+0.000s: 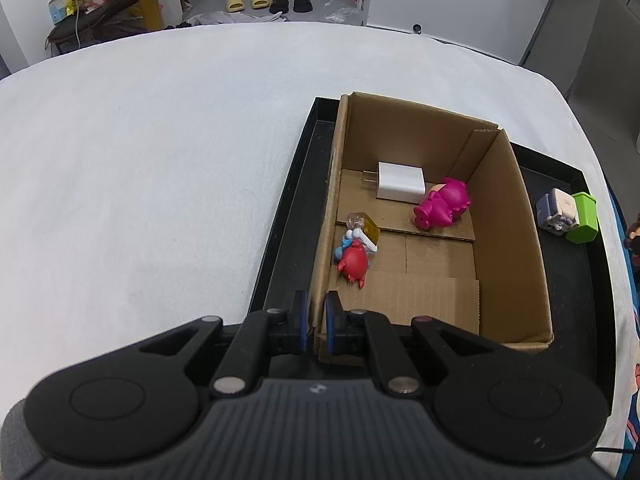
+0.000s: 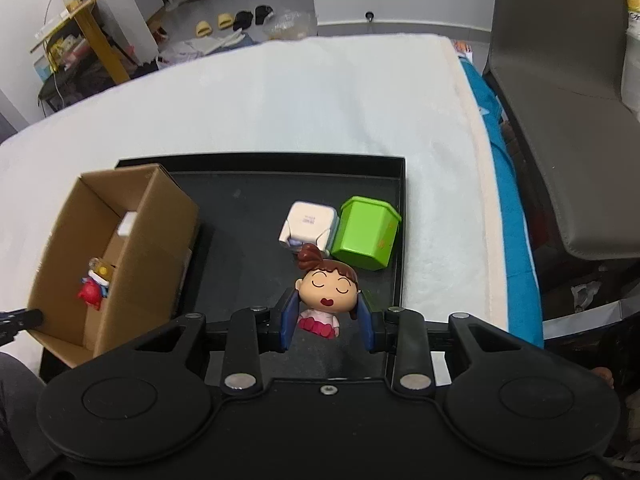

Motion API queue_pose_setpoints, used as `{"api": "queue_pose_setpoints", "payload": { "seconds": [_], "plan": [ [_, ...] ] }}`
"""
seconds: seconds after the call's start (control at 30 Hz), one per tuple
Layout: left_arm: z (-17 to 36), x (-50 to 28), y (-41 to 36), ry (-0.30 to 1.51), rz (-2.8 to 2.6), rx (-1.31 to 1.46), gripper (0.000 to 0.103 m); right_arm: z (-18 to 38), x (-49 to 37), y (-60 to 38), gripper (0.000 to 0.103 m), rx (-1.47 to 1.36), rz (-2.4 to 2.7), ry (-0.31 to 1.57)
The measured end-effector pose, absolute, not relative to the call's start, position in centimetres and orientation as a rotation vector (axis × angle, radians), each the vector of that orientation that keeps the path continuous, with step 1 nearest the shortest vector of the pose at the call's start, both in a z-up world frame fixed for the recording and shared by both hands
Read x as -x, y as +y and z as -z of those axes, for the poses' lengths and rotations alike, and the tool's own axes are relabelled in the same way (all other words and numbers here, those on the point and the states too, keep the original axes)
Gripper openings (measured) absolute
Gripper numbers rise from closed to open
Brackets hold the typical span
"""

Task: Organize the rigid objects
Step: 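Carry the girl figurine with the right tool over the box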

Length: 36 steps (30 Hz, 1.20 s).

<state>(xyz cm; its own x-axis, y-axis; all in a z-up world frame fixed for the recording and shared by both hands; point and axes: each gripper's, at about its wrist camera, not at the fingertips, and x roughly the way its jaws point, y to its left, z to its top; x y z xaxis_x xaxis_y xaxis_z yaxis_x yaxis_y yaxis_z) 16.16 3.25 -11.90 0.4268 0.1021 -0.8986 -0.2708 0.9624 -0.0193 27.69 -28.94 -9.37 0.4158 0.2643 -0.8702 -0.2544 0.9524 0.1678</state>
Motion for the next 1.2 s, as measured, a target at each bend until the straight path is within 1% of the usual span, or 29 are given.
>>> {"api": "queue_pose_setpoints", "payload": {
  "seconds": [0.47,0.8,1.2],
  "plan": [
    [11.7,-16.1,3.0,1.091,-0.252,0.167,0.007,4.8,-24.6,-26.9,0.031,-0.056,-0.434,0.975],
    [11.7,-16.0,3.0,1.085,-0.242,0.164,0.007,4.1,-24.3,-24.6,0.031,-0.105,-0.477,0.941],
    [11.7,-15.8,3.5,1.079,-0.221,0.198,0.007,3.5,-24.5,-21.8,0.031,-0.101,-0.548,0.920]
  ]
}}
